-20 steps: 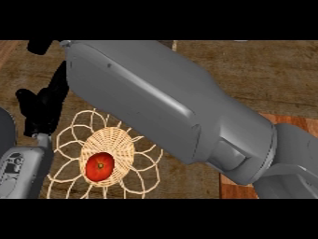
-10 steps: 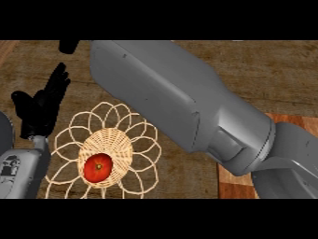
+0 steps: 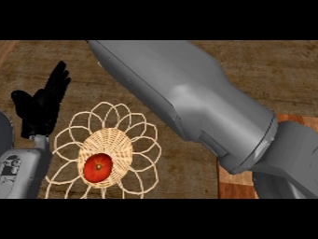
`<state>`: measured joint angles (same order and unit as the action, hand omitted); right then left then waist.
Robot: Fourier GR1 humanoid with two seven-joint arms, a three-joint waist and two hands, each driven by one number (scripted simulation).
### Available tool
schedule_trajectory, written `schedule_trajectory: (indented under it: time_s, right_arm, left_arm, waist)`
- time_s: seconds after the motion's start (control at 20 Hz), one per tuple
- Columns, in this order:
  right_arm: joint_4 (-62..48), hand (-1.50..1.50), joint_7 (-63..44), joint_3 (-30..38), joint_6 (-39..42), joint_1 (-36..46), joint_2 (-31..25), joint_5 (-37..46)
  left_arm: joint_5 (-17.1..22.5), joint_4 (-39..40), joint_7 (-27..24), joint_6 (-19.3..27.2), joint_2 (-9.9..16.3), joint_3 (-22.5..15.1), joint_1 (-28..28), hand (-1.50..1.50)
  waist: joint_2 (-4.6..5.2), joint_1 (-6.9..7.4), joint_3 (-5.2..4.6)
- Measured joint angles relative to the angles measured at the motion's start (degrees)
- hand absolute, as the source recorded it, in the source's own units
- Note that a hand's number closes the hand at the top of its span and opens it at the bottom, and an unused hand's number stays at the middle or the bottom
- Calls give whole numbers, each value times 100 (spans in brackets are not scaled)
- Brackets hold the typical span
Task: Pick the squash from the cutting board and place it in the basket
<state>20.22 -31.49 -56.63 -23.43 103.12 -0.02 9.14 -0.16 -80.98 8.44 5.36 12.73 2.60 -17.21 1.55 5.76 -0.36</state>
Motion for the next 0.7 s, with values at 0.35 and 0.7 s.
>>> schedule_trajectory:
  time_s: [0.35, 0.7]
  right_arm:
    - [-390, 150, 163, 20, 349, 170, 2, 12]
    - [-619, 150, 185, 53, 1327, 97, 2, -116]
  left_arm:
    - [27, -11, 59, -62, 2, -7, -37, 0]
    - [-22, -49, 70, -27, -17, -24, -32, 0]
  waist:
    - [19, 63, 1]
    - [30, 71, 0]
